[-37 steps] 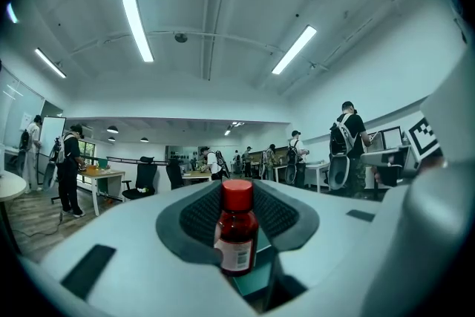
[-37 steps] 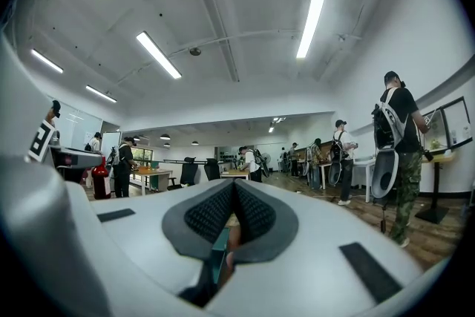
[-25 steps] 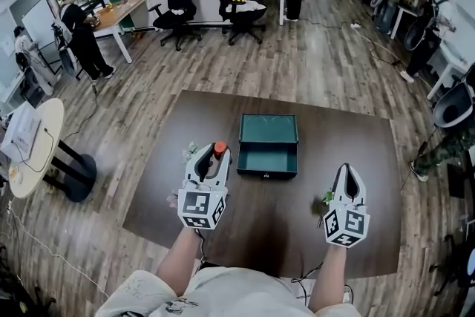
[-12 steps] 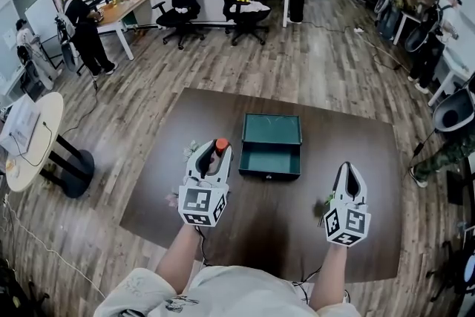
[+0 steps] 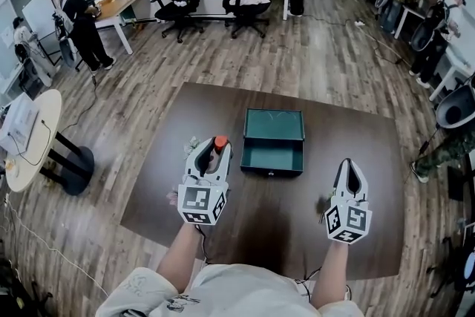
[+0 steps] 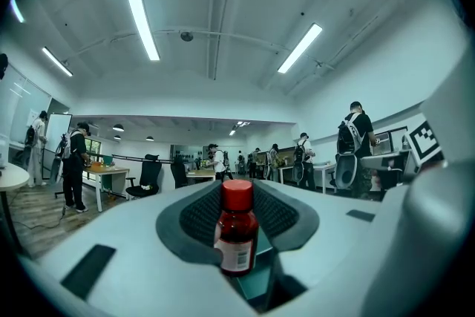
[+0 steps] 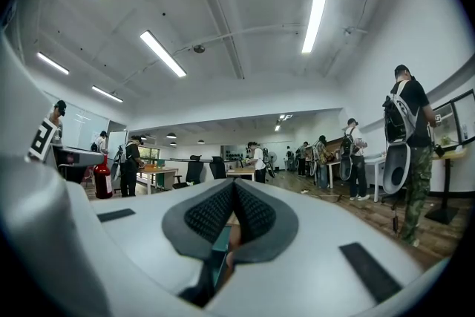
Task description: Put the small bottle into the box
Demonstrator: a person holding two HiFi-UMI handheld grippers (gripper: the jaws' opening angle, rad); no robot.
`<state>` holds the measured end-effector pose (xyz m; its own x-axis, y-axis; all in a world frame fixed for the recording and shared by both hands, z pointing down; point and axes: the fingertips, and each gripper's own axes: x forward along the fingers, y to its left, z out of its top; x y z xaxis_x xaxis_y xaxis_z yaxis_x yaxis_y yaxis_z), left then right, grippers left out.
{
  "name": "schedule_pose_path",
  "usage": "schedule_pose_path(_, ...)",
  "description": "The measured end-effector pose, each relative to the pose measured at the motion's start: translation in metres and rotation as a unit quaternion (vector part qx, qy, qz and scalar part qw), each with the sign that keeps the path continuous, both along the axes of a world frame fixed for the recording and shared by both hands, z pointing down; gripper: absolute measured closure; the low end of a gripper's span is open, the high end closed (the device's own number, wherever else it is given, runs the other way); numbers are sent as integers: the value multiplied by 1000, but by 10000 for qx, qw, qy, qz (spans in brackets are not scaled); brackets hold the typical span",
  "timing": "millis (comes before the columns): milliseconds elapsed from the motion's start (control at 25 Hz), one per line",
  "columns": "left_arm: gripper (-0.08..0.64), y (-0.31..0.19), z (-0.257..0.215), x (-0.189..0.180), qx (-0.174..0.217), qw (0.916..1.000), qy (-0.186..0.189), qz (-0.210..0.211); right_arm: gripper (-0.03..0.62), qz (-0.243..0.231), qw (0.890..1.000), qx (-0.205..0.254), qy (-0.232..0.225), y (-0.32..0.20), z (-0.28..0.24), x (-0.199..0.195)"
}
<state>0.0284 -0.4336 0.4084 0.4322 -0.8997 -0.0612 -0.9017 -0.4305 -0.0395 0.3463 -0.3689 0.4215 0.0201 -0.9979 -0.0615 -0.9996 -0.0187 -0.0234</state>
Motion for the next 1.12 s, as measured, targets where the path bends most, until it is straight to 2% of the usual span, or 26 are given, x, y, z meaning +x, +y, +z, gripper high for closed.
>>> schedule_pose_path(400,430,-19,24,5,-224,9997,39,111,591,-33,9996,-245,104,-9,16,-9)
schedule_pose_path(720,430,-45,57,43,-520,9973,-44,524,591,24,9982,-587,113,-12,41,-13)
schedule_pose_path(1120,430,-71,119,88,-994,9897,-159,1023,591,427,9937,-1039,59,-3,82,4)
